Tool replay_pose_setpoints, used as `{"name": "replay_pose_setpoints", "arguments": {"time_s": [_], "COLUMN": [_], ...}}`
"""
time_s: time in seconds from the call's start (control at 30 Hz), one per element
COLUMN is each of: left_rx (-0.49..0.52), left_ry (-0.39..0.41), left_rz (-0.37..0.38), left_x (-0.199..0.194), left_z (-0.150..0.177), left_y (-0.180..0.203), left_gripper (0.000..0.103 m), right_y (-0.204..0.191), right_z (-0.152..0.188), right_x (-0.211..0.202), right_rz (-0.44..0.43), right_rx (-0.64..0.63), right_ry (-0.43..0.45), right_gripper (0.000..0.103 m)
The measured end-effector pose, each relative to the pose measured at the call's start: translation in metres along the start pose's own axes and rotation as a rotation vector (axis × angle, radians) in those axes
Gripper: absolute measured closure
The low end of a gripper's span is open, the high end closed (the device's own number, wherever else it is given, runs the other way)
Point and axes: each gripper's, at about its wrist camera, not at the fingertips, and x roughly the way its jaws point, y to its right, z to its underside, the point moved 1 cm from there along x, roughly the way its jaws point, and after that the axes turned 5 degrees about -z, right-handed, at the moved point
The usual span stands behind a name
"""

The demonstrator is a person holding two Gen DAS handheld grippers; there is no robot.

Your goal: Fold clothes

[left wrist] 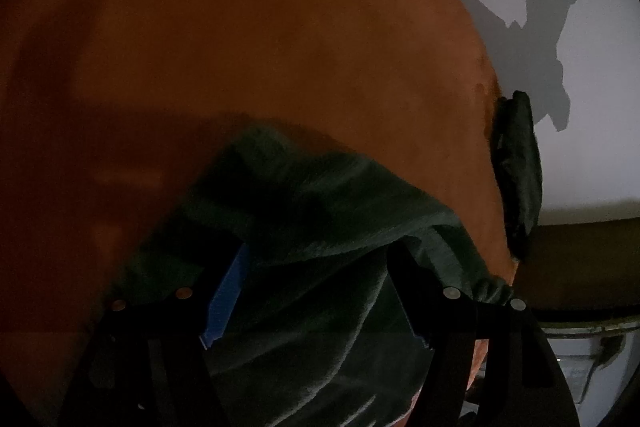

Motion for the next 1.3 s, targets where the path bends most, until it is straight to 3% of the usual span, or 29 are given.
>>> {"name": "replay_pose_setpoints", "arguments": {"time_s": [0.13, 0.2, 0.23, 0.27, 0.3, 0.33, 0.43, 0.57, 0.67, 0.83, 1.0, 1.07, 1.2, 1.23, 1.3], "left_rx": [-0.002, -0.001, -0.001, -0.003, -0.005, -0.006, -0.002, 0.001, -0.013, -0.023, -0.019, -0.022, -0.023, -0.023, -0.026], "left_ry": [0.000, 0.000, 0.002, 0.006, 0.007, 0.008, 0.008, 0.005, 0.003, -0.009, -0.009, -0.008, -0.012, -0.014, -0.016], "left_rz": [-0.016, -0.025, -0.029, -0.032, -0.031, -0.026, -0.017, -0.007, 0.006, 0.003, 0.001, 0.001, -0.004, -0.006, -0.001], "left_x": [0.004, 0.005, 0.004, 0.002, 0.001, 0.000, -0.003, -0.008, -0.009, -0.010, -0.012, -0.012, -0.008, -0.007, -0.004], "left_z": [0.004, 0.004, 0.004, 0.004, 0.003, 0.004, 0.004, 0.002, 0.002, 0.002, 0.000, 0.000, 0.002, 0.002, 0.003], "left_y": [0.003, 0.005, 0.004, 0.005, 0.004, 0.005, 0.005, 0.002, -0.003, -0.006, -0.003, -0.003, -0.002, -0.001, 0.001], "left_gripper": [0.031, 0.031, 0.031, 0.031, 0.031, 0.031, 0.031, 0.031, 0.031, 0.031, 0.031, 0.031, 0.031, 0.031, 0.031], "right_y": [-0.030, -0.060, -0.067, -0.073, -0.079, -0.085, -0.073, -0.044, -0.001, 0.083, 0.150, 0.167, 0.167, 0.163, 0.154], "right_z": [-0.017, -0.010, -0.004, 0.001, 0.006, 0.011, 0.002, -0.009, 0.009, 0.070, 0.124, 0.132, 0.109, 0.101, 0.087], "right_x": [-0.004, 0.006, 0.010, 0.015, 0.019, 0.023, -0.045, -0.144, -0.181, -0.161, -0.096, -0.092, -0.103, -0.098, -0.085], "right_rz": [-0.095, -0.109, -0.062, -0.014, 0.034, 0.082, -0.017, -0.106, -0.162, -0.169, -0.174, -0.197, -0.264, -0.263, -0.249], "right_rx": [-0.107, -0.222, -0.258, -0.293, -0.328, -0.362, -0.221, -0.173, -0.151, -0.137, -0.130, -0.046, 0.038, 0.034, 0.031], "right_ry": [0.035, -0.012, -0.028, -0.043, -0.059, -0.074, 0.114, 0.247, 0.219, 0.100, -0.189, -0.204, -0.124, -0.133, -0.167], "right_gripper": [0.022, 0.026, 0.064, 0.091, 0.092, 0.092, 0.092, 0.092, 0.092, 0.091, 0.087, 0.061, 0.048, 0.038, 0.038]}}
